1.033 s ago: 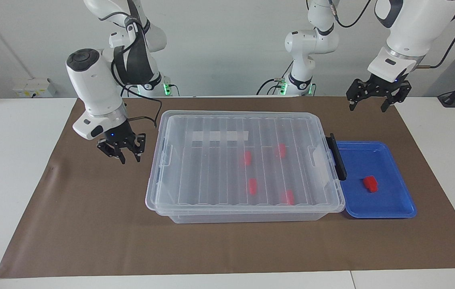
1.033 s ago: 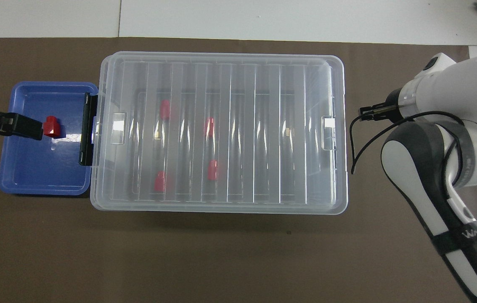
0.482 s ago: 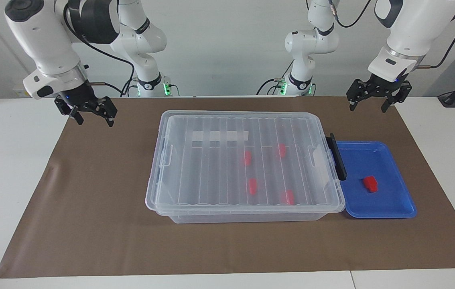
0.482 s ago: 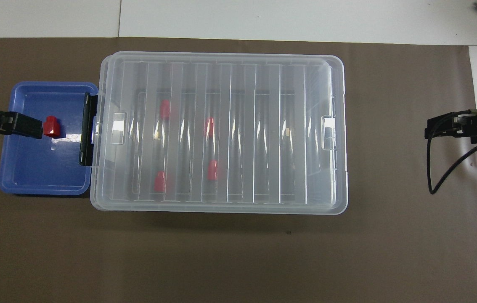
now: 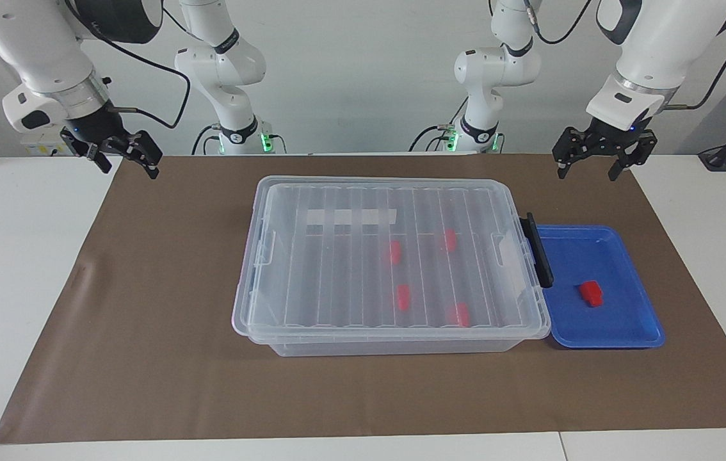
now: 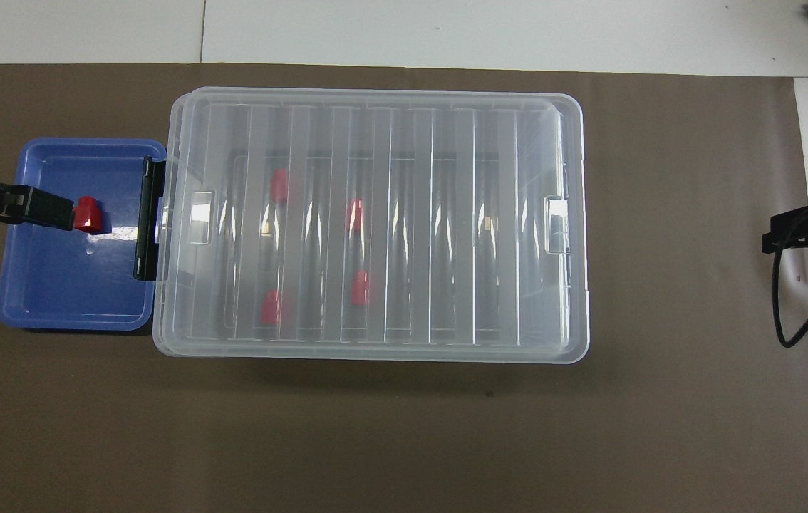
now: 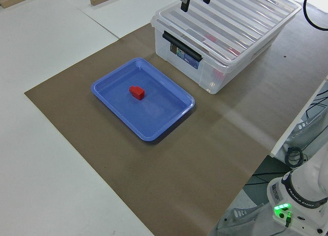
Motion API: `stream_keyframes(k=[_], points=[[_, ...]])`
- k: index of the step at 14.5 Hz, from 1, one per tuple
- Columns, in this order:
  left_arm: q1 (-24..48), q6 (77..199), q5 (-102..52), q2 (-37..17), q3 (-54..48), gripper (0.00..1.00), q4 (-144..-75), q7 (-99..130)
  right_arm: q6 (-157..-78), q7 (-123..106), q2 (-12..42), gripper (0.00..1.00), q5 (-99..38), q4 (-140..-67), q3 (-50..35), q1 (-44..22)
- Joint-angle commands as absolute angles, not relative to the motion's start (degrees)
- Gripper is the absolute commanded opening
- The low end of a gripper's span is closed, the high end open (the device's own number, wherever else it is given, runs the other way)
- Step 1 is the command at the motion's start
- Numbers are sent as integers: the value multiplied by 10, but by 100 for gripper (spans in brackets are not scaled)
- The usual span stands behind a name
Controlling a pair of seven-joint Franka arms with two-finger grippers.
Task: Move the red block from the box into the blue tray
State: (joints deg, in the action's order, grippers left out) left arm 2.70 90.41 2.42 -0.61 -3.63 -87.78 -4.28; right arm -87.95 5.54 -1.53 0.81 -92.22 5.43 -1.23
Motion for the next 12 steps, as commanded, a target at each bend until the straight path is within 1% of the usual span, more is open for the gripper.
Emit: stream_keyframes(k=[1, 3, 12], points=[[38, 921, 16, 11, -27, 100, -901, -34, -880, 39, -11, 100, 25, -914, 47, -11], [38, 922, 16, 11, -27, 100, -901, -35, -892, 20, -15, 100, 22, -921, 46, -12], [37, 927, 15, 11, -27, 100, -899, -34, -892, 27, -16, 100, 9, -918, 31, -17]])
